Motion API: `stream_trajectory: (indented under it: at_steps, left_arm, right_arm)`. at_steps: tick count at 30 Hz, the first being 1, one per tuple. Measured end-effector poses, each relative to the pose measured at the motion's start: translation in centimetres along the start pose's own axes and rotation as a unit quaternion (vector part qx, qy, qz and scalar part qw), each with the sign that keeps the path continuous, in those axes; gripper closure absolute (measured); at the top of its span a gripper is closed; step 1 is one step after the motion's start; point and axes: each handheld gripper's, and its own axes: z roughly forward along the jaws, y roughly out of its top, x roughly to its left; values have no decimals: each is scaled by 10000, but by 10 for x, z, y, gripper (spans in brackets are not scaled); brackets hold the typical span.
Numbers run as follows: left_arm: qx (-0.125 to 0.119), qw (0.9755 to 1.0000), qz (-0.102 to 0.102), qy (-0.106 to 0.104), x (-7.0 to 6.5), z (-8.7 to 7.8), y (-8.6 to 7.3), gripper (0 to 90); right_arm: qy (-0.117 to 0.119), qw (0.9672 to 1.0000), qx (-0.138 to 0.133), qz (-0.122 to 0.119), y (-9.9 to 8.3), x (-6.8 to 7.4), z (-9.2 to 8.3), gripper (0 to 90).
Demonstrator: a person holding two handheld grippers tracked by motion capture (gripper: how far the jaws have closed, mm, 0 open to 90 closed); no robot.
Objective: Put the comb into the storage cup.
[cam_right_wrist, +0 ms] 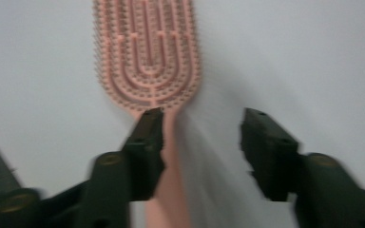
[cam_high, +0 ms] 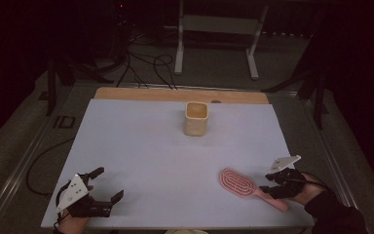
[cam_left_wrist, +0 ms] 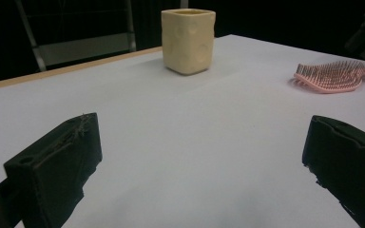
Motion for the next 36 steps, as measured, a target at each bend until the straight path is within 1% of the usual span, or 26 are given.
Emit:
stream_trajectory:
  at_steps: [1, 3, 4, 6, 9, 11, 13, 14, 16, 19, 20, 21, 22, 24, 25, 27, 29, 30, 32, 34, 36]
  left_arm:
    - [4, 10000, 4, -4, 0, 0, 0, 3]
    - [-3, 10000, -8, -6, 0, 0, 0, 3]
    - [-2, 10000, -13, -7, 0, 0, 0, 3]
    - [4, 10000, 0, -5, 0, 0, 0, 3]
    - [-1, 10000, -12, -2, 0, 0, 0, 3]
    - [3, 10000, -5, -3, 0, 0, 0, 3]
    - [1, 10000, -6, -9, 0, 0, 0, 3]
    - [-2, 10000, -11, -5, 0, 0, 0, 3]
    - [3, 10000, -11, -3, 0, 0, 0, 3]
    - [2, 10000, -7, -3, 0, 0, 0, 3]
    - [-3, 10000, -16, -4, 1, 0, 0, 3]
    - [-4, 10000, -19, -3, 1, 0, 0, 2]
    - [5, 10000, -11, -3, 1, 0, 0, 3]
    - [8, 10000, 0, -5, 0, 0, 0, 3]
    - [8, 10000, -5, -8, 1, 0, 0, 2]
    - [2, 10000, -21, -10, 1, 0, 0, 3]
    - [16, 10000, 4, -4, 0, 0, 0, 3]
    - [13, 10000, -1, -8, 0, 0, 0, 3]
    - [6, 10000, -7, -6, 0, 0, 0, 3]
    - [14, 10000, -2, -8, 0, 0, 0, 3]
    - [13, 10000, -1, -10, 0, 0, 0, 3]
  right_arm:
    - [86, 10000, 24, -39, 1, 1, 0, 422]
    - [157, 9998, 71, -127, 1, 3, 0, 355]
    - [187, 9997, 100, -123, 2, 4, -1, 331]
    - [329, 9992, 176, -114, 3, 4, -1, 282]
    - [451, 9985, 256, -149, 3, 7, 0, 200]
    - [564, 9978, 317, -124, 4, 9, 1, 126]
    - [682, 9965, 442, -170, 6, 12, 2, 92]
    - [702, 9962, 491, -165, 6, 13, 2, 92]
    - [720, 9955, 565, -243, 8, 15, 4, 92]
    - [746, 9950, 627, -201, 9, 15, 5, 92]
    - [783, 9943, 695, -199, 11, 16, 5, 94]
    - [794, 9940, 707, -252, 11, 16, 6, 95]
    - [782, 9940, 709, -289, 12, 16, 7, 108]
    - [772, 9940, 726, -287, 13, 16, 7, 115]
    - [754, 9935, 748, -417, 13, 15, 9, 115]
    - [742, 9929, 847, -393, 14, 17, 10, 115]
    - [750, 9923, 901, -388, 14, 18, 12, 119]
    - [750, 9918, 915, -481, 14, 16, 13, 123]
    - [705, 9917, 999, -407, 15, 20, 14, 123]
    - [774, 9907, 989, -530, 15, 19, 16, 121]
    - [833, 9899, 1002, -554, 15, 20, 18, 122]
